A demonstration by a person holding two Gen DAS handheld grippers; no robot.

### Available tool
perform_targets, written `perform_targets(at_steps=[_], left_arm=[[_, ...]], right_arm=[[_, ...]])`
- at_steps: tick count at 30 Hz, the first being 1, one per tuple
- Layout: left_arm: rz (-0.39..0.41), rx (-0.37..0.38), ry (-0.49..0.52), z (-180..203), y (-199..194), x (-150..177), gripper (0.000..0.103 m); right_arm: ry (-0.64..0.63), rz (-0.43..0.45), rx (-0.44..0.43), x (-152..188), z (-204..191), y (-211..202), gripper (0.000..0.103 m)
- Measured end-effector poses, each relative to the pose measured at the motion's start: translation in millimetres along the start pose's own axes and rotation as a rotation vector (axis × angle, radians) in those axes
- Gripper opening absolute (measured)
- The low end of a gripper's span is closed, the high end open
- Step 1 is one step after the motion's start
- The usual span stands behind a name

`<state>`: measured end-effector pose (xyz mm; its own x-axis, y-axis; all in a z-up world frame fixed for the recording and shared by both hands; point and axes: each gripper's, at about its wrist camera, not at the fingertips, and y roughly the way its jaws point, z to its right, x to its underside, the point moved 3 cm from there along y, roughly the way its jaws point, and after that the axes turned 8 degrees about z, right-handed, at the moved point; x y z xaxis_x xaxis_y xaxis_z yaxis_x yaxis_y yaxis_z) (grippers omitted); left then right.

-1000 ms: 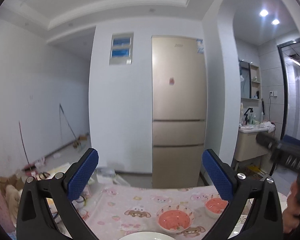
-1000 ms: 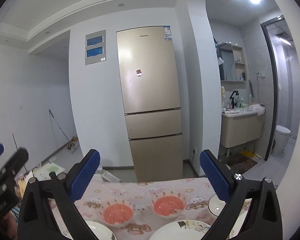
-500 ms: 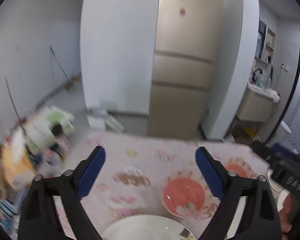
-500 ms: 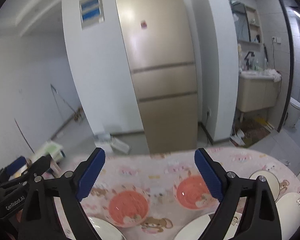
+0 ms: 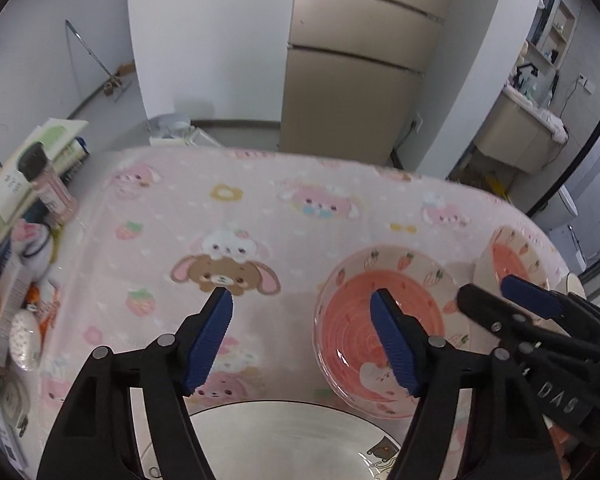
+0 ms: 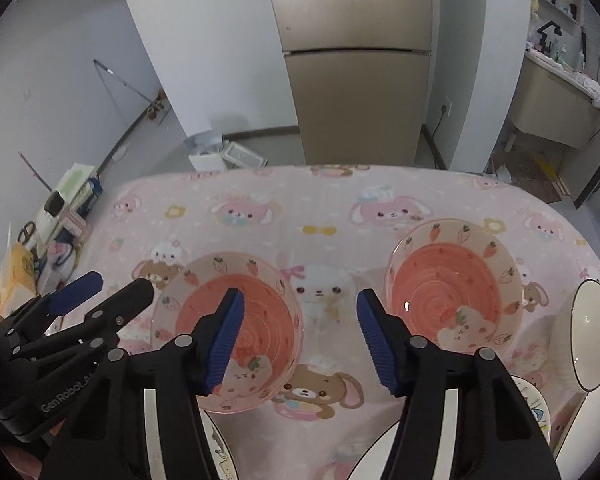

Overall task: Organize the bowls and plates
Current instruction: 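Move the left gripper to a pink strawberry bowl rim while the right gripper approaches its opposite rim, then close the left gripper on the pink bowl rim while the right gripper closes on the opposite rim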

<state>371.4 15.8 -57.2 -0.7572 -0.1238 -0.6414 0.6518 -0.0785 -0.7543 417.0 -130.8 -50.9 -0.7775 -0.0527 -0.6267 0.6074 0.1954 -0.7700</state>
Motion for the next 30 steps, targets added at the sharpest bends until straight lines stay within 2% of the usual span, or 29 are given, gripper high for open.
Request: perform_targets(at_steps=[2, 6, 8, 9, 11, 13, 16, 21, 23, 25, 30], left_arm=[[-0.018, -0.004, -0.001, -1.3, 8.0, 2.7, 0.064], [-0.059, 0.002, -0.018, -2.5, 21.3, 7.6, 0.055], [-0.081, 0.011, -0.025, -2.3, 26.7, 11.4, 0.054], [-0.088, 0.014, -0.027, -3.4, 29.6, 12.4, 0.052], [-0.113, 0.033, -0.045, -3.5, 34.9, 15.4, 0.041], [-0.141, 0.047, -0.058, -3.9, 39.8, 18.3, 0.025], [-0.167, 0.073, -0.076, -4.8, 45.3, 23.3, 0.019], [-0.212, 0.104, -0.113, -7.5, 54.2, 29.5, 0.017], [-0.21, 0.112, -0.109, -6.8, 53.8, 29.5, 0.017], [-0.203, 0.125, -0.111, -6.2, 51.2, 28.6, 0.009], [-0.193, 0.093, -0.097, -1.5, 49.1, 27.8, 0.008]], right_arm=[[0.0, -0.03, -0.011, 4.8, -5.3, 7.5, 0.06], [0.036, -0.094, -0.024, 13.7, 0.4, 20.7, 0.048], [0.052, -0.108, -0.048, 16.6, 1.9, 27.3, 0.045], [0.066, -0.121, -0.072, 18.7, 2.4, 30.8, 0.04], [0.079, -0.144, -0.092, 21.6, 2.3, 36.3, 0.033], [0.069, -0.154, -0.09, 23.6, 0.3, 40.0, 0.029], [0.061, -0.167, -0.071, 27.4, -3.0, 47.2, 0.028], [0.085, -0.186, -0.039, 31.7, 0.7, 54.8, 0.013], [0.123, -0.203, -0.068, 33.6, 4.5, 58.4, 0.011], [0.122, -0.207, -0.078, 34.5, 5.3, 61.4, 0.01], [0.142, -0.208, -0.095, 34.4, 6.5, 61.4, 0.009]])
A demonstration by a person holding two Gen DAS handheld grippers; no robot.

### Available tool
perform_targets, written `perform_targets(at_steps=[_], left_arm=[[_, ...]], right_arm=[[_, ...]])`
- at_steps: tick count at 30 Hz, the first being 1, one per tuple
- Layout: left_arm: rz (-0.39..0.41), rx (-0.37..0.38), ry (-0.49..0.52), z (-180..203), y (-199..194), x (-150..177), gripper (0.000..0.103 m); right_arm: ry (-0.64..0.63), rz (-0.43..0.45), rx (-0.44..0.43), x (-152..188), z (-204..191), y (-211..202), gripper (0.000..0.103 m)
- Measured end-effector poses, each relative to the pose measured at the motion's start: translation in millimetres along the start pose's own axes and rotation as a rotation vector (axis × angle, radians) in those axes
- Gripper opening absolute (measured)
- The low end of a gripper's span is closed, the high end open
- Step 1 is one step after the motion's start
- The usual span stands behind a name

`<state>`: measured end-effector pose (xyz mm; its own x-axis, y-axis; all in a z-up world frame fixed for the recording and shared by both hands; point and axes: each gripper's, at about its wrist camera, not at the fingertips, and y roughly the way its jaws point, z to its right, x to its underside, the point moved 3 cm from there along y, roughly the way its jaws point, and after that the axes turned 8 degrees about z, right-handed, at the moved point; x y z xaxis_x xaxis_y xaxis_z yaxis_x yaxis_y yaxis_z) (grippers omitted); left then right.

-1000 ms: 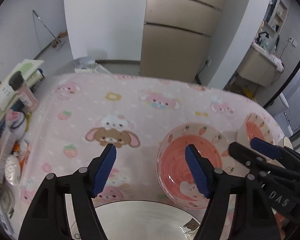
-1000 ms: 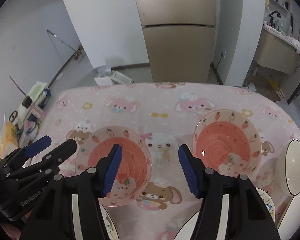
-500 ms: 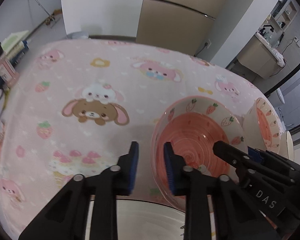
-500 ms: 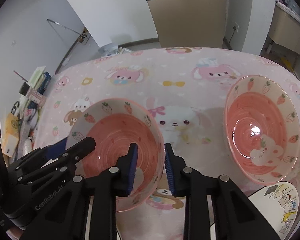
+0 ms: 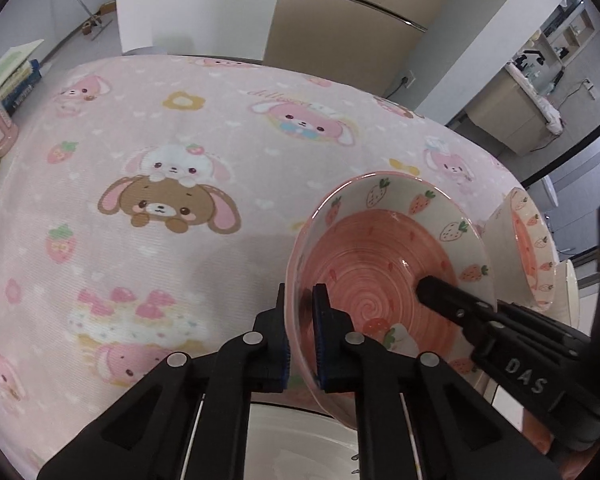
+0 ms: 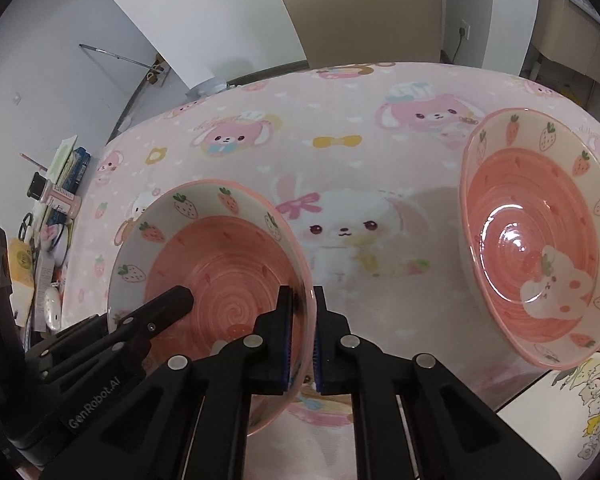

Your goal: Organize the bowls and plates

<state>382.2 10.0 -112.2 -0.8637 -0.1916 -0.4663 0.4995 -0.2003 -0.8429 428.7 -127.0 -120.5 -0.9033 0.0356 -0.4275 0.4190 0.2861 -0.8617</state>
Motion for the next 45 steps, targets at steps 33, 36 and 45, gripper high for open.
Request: perform_targets(at_steps=[33, 36, 45], left_arm=[[0.179, 0.036, 0.056, 22.0, -70.3, -17.5, 0.009], [0.206, 0.059, 0.057, 38.7, -94.9, -27.1, 0.009], [0.327, 0.147, 0.173, 130.6, -147.0, -49.9, 0.009]], right_arm=[[0.022, 0.124, -0.078, -11.4, -12.5, -55.9, 0.009], [-0.006, 0.166, -0.062, -21.6, -17.2, -88.4, 0.009], [-0.012, 0.379, -0.015, -39.9, 21.0, -210.7, 0.009]])
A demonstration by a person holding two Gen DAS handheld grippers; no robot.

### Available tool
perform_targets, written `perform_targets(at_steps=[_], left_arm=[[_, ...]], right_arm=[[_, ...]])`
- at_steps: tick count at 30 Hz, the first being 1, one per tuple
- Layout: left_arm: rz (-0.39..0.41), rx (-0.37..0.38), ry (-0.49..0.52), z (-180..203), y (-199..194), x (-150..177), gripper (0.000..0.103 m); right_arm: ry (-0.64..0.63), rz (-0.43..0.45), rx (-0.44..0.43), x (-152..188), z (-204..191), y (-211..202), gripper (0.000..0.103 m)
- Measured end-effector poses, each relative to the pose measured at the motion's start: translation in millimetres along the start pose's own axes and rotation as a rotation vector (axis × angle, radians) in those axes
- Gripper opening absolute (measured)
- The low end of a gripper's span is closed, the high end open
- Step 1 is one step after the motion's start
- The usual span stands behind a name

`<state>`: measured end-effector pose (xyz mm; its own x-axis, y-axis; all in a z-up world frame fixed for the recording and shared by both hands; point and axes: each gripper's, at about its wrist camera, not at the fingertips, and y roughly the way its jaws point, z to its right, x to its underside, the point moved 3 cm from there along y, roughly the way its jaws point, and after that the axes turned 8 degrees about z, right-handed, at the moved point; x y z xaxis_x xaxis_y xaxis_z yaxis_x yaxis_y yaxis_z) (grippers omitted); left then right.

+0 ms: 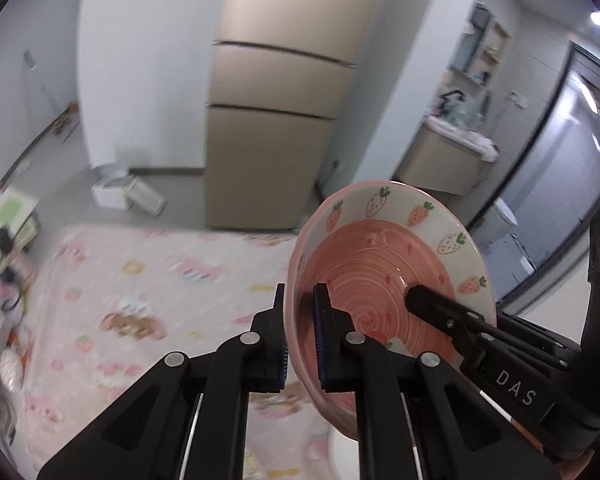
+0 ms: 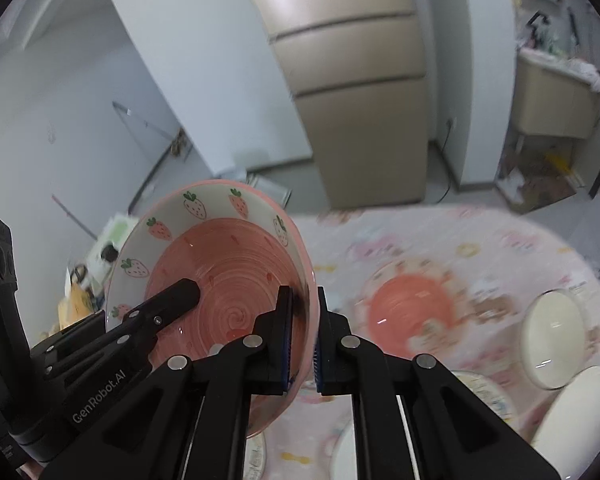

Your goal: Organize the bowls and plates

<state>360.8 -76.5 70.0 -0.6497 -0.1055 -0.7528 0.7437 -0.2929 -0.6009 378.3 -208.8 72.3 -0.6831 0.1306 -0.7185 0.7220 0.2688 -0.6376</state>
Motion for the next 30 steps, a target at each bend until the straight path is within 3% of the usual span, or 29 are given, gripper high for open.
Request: perform_targets(at_steps=[5, 8, 13, 17, 19, 30], left_arm=[[0.007, 0.073, 0.02, 40.4, 19.9, -4.8, 0.008], [-0.011, 0.119, 0.032, 50.1, 36.9, 2.7, 0.008], [-0.032, 0.069, 0.062, 49.8, 64.5, 24.6, 0.008], [-0.086, 0.104, 0.005, 42.8, 97.6, 41.7, 0.008], [-0.095, 0.094, 0.014, 43.3, 103.7, 46.1, 0.008], [-0.095, 0.05, 0.02, 39.1, 118.0, 60.6, 0.008]], right_arm=[[0.046, 0.057, 0.073, -14.1, 45.0, -27.6, 0.01], [0.072, 0.075, 0.074, -17.7, 71.0, -33.8, 0.009], [0.135, 0.051, 0.08, 10.6, 98.8, -7.6, 0.01], [0.155, -0.007, 0.116, 24.0, 107.3, 30.3, 0.01], [0.135, -0.015, 0.151, 27.4, 112.0, 41.1, 0.01], [0.144, -0.046, 0.123, 40.2, 121.4, 70.4, 0.01]])
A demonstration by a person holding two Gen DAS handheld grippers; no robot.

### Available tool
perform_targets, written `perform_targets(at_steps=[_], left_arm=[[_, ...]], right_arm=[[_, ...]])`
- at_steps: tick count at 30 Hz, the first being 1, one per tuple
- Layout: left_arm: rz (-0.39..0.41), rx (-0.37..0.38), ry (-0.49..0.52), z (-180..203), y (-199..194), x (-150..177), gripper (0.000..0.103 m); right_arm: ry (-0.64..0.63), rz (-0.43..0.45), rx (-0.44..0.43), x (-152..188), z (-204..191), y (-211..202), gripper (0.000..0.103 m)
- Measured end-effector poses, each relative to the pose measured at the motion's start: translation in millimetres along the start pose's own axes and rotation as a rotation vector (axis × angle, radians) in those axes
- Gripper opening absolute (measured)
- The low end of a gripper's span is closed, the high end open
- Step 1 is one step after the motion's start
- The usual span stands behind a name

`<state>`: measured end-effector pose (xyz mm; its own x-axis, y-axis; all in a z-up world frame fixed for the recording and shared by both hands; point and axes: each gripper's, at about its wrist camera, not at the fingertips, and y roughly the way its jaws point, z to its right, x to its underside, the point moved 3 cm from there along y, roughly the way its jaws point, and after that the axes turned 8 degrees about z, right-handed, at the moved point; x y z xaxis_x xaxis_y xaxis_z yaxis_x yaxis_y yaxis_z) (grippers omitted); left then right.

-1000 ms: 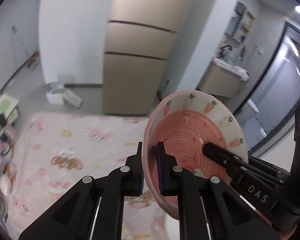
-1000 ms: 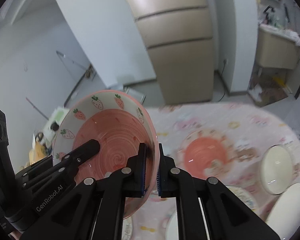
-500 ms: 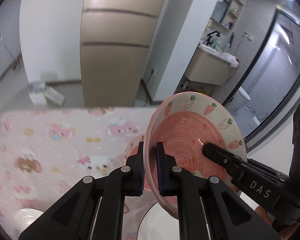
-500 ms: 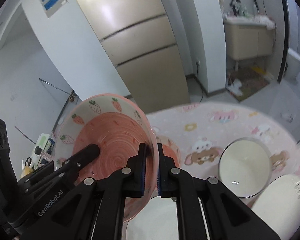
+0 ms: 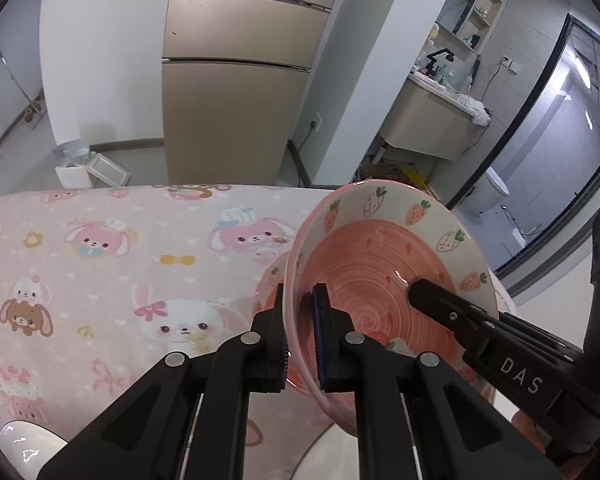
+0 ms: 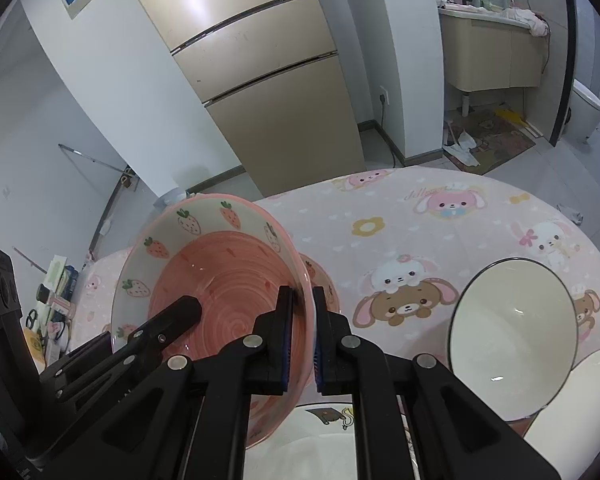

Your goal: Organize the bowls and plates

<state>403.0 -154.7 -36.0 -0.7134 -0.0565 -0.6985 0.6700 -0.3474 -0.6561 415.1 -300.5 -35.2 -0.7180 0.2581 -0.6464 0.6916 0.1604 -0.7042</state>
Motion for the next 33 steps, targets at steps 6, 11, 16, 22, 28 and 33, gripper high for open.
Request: perform_targets(at_steps=[6, 11, 16, 22, 28, 33], left_arm=[[-0.006, 0.008, 0.002, -4.7, 10.7, 4.5, 0.009], [-0.02, -0.008, -0.006, -4.5, 19.2, 8.3, 0.009], [-0.032, -0.005, 0.002, -4.3, 22.7, 10.7, 0.009], [-0.023, 0.013, 0.0, -3.7, 17.1, 8.6, 0.009], [-0.019, 0.032, -0.017, -8.1, 12.7, 6.1, 0.009], [-0.013, 0.009, -0.02, -11.3, 9.5, 2.8, 0.009]], right_arm=[[-0.008, 0.004, 0.016, 4.4, -0.5, 8.4, 0.01], [-0.015, 0.002, 0.031, 6.8, 1.6, 14.6, 0.01], [-0.008, -0.003, 0.03, 8.9, 5.4, 20.1, 0.01], [-0.012, 0.015, 0.014, 7.6, 6.2, 17.1, 0.009], [-0.012, 0.037, 0.0, 4.8, 6.1, 11.3, 0.009], [-0.024, 0.038, 0.011, 5.1, 3.8, 11.2, 0.009]])
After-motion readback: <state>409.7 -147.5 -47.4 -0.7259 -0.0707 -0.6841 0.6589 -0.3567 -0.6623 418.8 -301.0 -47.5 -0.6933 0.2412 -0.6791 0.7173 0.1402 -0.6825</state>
